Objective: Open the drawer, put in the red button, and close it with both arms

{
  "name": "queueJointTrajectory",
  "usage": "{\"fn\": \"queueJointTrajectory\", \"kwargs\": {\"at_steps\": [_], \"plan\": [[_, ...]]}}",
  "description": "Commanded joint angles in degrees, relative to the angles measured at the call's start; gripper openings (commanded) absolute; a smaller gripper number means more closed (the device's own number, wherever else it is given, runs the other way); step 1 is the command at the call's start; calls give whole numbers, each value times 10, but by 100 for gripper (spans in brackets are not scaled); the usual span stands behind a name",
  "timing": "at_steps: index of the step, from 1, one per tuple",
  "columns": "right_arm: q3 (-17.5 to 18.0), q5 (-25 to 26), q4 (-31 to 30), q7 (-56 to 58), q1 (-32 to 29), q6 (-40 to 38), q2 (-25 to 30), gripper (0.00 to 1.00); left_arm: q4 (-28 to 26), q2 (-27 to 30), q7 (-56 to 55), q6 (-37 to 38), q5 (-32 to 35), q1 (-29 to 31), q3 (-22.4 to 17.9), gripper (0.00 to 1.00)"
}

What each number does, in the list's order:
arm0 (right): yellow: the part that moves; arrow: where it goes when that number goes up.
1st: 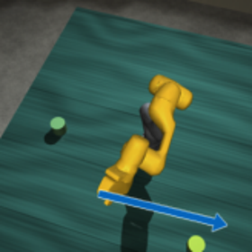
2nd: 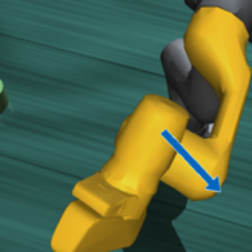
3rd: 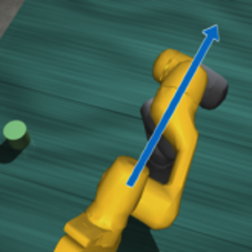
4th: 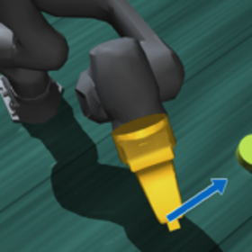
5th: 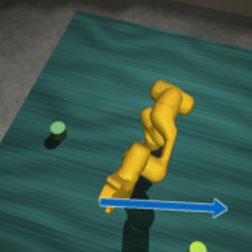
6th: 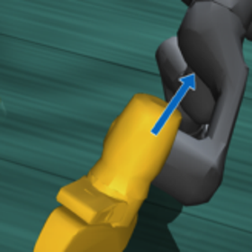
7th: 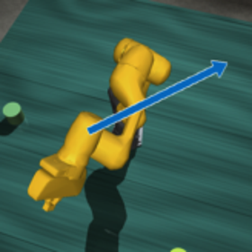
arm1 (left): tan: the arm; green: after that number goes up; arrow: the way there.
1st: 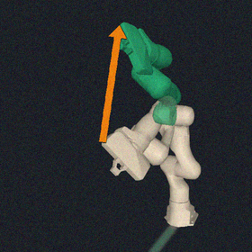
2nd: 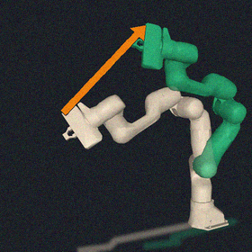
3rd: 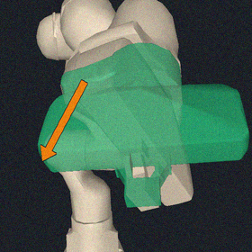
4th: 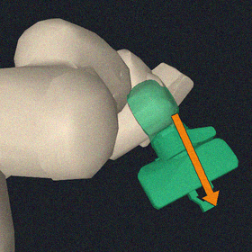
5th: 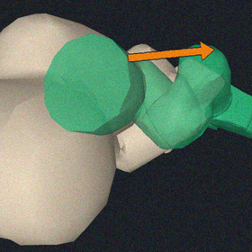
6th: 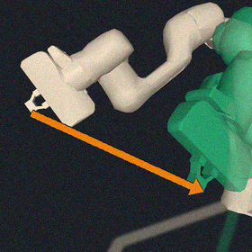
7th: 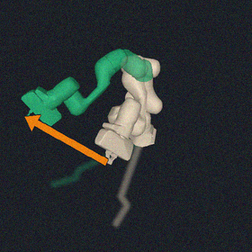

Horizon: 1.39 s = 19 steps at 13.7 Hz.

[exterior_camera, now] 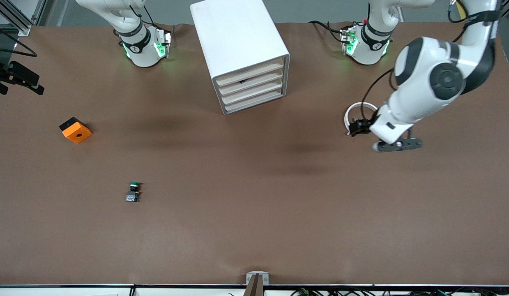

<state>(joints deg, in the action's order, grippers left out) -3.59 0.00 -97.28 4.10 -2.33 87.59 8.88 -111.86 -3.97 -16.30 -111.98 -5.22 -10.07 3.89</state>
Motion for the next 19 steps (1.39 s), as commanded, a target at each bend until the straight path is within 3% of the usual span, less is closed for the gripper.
{"fn": "queueJointTrajectory", "kwargs": {"at_steps": [1,11,19], "plan": [[-3,4,1,8,0,-10,11,100,-16,24,94,18,9,52,8,100],[1,4,8,6,4,-16,10,100,5,86,137,32,9,148,6,100],[-1,3,7,1,3,-22,10,100,50,78,138,32,9,153,4,100]]}}
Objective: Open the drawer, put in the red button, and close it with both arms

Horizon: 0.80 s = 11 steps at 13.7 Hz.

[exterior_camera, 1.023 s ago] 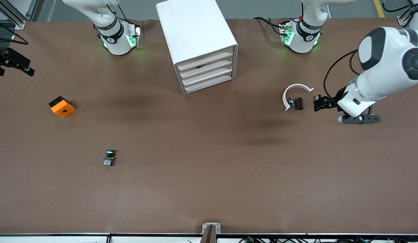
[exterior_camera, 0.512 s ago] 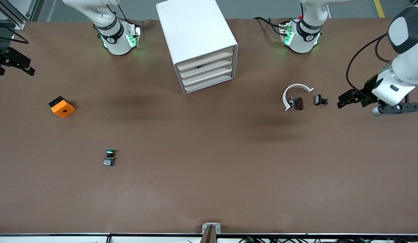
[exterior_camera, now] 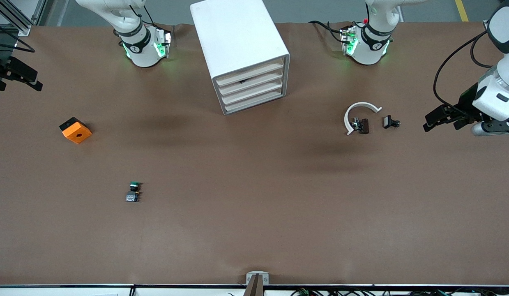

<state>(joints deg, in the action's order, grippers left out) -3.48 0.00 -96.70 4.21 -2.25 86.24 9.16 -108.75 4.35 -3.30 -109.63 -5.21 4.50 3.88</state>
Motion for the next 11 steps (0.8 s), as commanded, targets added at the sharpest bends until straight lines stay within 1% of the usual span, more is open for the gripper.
{"fn": "queueJointTrajectory", "kwargs": {"at_steps": [1,4,5,6,7,9,11], "plan": [[-3,3,1,-1,1,-9,7,100,31,-14,8,8,9,3,3,100],[-4,0,-1,-2,1,-11,7,100,50,-29,6,8,9,-16,-4,100],[-4,-8,-2,-2,1,-11,7,100,51,-29,4,8,9,-39,-24,100],[-4,-11,-2,-2,0,-10,7,100,58,-34,2,8,9,-75,-60,100],[-4,-11,-2,-2,1,-10,7,100,68,-43,3,8,9,-97,-84,100],[-4,-11,-2,0,0,-11,7,100,85,-53,6,8,10,-96,-85,100],[-4,-11,-2,1,0,-10,7,100,88,-53,7,8,10,-93,-85,100]]}}
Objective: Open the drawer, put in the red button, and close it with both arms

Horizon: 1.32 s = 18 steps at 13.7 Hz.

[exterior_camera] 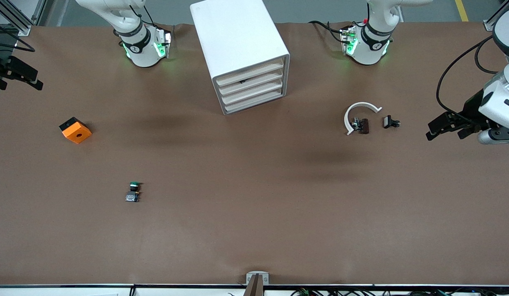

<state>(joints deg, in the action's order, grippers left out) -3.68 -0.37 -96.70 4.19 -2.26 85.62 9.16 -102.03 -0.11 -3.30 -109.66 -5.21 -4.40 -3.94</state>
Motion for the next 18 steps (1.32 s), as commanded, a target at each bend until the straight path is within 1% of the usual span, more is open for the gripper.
{"fn": "queueJointTrajectory", "kwargs": {"at_steps": [1,4,5,7,14,17,18], "plan": [[-3,-7,-2,2,-1,-3,7,100,23,-9,7,9,10,-3,-7,100],[-3,-6,-2,5,-3,4,7,100,39,-9,3,10,11,1,-4,100],[-3,-6,-3,5,-3,4,7,100,42,-9,1,10,11,6,6,100],[-3,-6,-4,5,-3,6,7,100,44,-13,0,10,11,43,48,100],[-3,-6,-9,5,-3,21,6,100,50,-12,3,12,12,42,50,100],[-3,-6,-11,5,-3,23,6,100,52,-6,-3,23,45,40,58,100],[-3,-6,-14,6,-3,24,6,100,59,-2,-3,29,47,42,62,100]]}}
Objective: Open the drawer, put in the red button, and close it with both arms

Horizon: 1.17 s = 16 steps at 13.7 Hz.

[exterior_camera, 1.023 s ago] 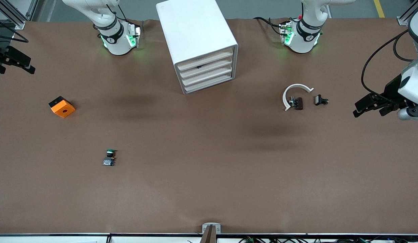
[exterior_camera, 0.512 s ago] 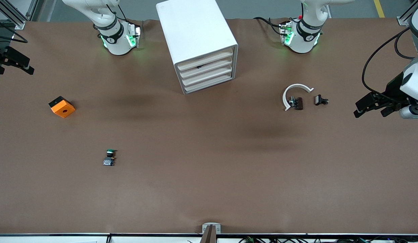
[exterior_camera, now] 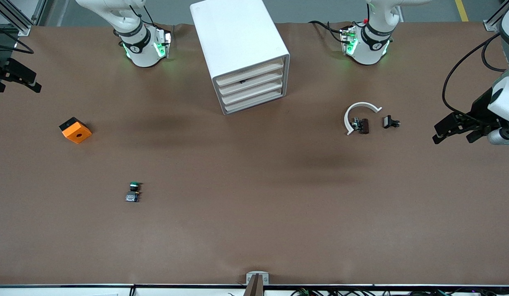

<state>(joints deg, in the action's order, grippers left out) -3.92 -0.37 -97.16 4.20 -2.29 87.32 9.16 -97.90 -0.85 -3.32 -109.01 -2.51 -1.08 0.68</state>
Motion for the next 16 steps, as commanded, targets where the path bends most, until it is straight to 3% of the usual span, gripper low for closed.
{"fn": "queueJointTrajectory", "kwargs": {"at_steps": [1,7,16], "plan": [[0,-6,-10,6,-3,8,6,100,26,6,-3,36,20,9,16,100],[0,-5,-17,6,-9,9,8,100,69,5,-6,74,19,13,15,100],[0,-2,-10,6,-16,7,6,100,72,1,-20,100,13,11,15,100]]}}
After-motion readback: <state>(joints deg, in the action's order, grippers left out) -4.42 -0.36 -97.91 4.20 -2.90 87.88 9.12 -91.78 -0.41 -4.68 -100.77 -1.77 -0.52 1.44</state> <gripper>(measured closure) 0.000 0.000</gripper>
